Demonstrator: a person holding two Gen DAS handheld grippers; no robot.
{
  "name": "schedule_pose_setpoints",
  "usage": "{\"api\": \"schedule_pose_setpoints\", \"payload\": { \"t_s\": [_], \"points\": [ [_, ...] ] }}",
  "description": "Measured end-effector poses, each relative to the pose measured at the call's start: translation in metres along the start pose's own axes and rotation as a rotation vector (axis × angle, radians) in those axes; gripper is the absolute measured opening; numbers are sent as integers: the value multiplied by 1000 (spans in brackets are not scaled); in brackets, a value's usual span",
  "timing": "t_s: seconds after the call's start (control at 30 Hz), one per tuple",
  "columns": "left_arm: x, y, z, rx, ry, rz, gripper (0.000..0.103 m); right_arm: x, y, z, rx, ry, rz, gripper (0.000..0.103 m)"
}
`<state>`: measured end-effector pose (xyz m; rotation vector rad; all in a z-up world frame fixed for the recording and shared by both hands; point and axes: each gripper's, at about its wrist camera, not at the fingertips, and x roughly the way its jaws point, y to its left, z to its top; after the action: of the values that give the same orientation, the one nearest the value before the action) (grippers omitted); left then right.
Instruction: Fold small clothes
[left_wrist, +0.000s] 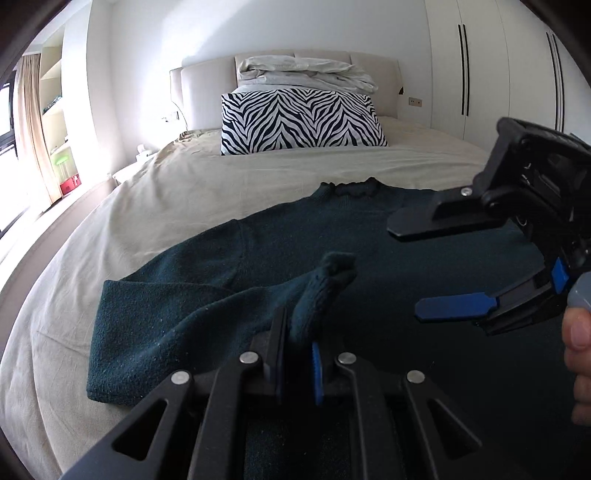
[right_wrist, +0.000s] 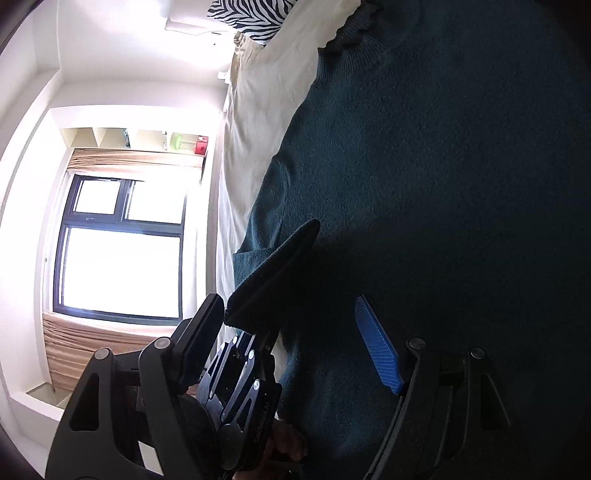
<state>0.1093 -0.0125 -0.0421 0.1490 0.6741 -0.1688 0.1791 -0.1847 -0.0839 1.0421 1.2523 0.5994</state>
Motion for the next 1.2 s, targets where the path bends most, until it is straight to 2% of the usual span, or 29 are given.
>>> {"api": "schedule_pose_setpoints", "payload": {
  "t_s": [0.13,0.27,0.33,0.37,0.4,0.43,0.47,0.6,0.7,0.8,0.97,1.2],
  "points": [
    [-2,-3,-3,20,-7,14,13,37,8,4,0,50,11,61],
    [-3,-2,-4,12,-3,3,17,59,15,16,-26,70,-52,29],
    [-6,0,-4,-1,-6,-7,28,65,22,20,-74,70,-100,21],
    [-8,2,-5,-14,-8,-14,33,65,25,21,-106,69,-124,11],
    [-12,5,-6,-32,-12,-20,45,62,29,22,-141,64,-150,9],
    [-17,10,-6,-54,-23,-25,53,58,35,23,-174,51,-169,9],
    [-23,14,-6,-80,-38,-37,55,52,39,24,-201,37,-178,8],
    [-45,44,-5,-220,-79,-98,55,16,57,35,-307,-42,-244,7],
    [-52,74,-4,-330,-85,-130,55,-21,60,49,-338,-113,-291,7],
    [-50,104,-2,-426,-76,-149,55,-54,46,66,-319,-178,-357,7],
    [-33,146,0,-570,-52,-193,46,-107,-2,86,-210,-261,-423,7],
    [3,167,18,-650,-3,-284,39,-108,-47,88,-139,-287,-461,7]
  ]
}}
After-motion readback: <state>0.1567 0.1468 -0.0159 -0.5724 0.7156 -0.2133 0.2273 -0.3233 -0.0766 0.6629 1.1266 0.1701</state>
